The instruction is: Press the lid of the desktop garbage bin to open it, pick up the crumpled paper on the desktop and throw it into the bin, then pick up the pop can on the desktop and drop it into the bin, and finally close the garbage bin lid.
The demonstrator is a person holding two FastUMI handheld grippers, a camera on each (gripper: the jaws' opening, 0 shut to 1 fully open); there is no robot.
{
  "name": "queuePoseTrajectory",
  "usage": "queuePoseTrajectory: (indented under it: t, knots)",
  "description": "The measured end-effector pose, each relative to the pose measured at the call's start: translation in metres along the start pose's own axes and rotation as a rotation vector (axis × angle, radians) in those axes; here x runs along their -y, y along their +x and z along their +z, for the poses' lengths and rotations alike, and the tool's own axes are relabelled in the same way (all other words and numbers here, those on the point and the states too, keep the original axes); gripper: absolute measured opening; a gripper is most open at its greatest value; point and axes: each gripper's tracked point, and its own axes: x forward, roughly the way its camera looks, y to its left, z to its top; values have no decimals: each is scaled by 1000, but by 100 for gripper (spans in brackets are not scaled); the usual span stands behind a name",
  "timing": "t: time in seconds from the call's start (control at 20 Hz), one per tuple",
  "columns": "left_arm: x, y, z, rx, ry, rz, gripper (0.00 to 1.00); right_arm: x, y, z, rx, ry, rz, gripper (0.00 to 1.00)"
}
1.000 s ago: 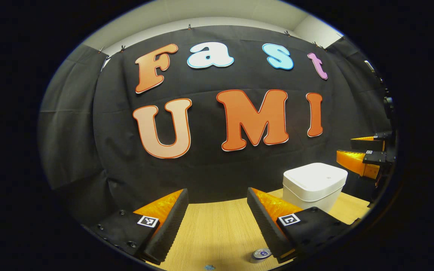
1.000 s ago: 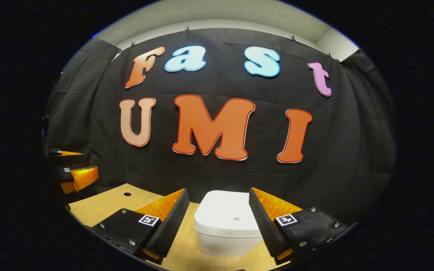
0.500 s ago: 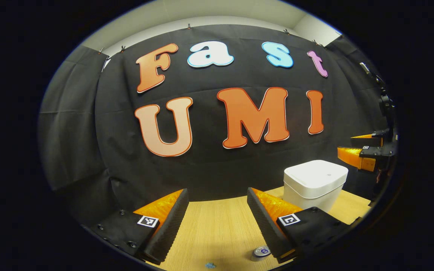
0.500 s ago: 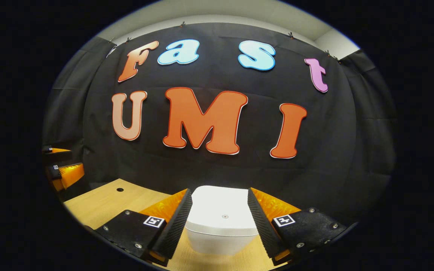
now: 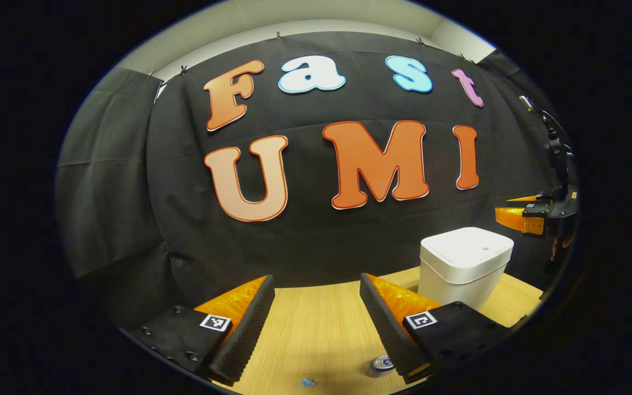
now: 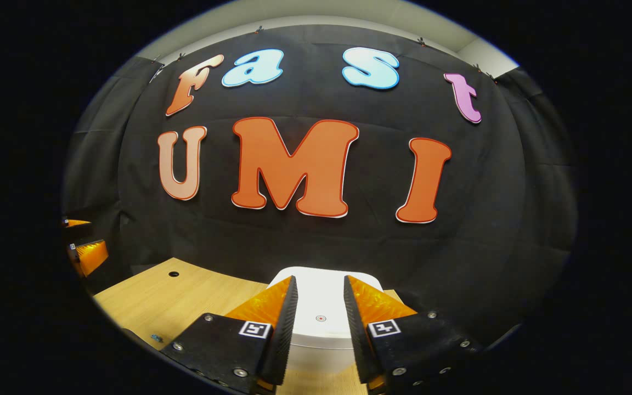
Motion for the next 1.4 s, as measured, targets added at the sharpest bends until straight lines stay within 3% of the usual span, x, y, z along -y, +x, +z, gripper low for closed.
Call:
queuePoseTrajectory:
  t: [0.1,0.25,0.45,1.4]
  knots:
    - [-3,-3,-2,-10,2,22,99,-1,6,-9,-31,2,12,41]
    - [-9,-5,-6,-27,3,55,99,5,15,-17,-51,2,2,16]
    - [-11,-9,-10,-42,10,85,99,-1,26,-24,-68,22,39,1]
    - [21,-20,-30,-108,-1,134,99,8,52,-77,-191,-4,73,1]
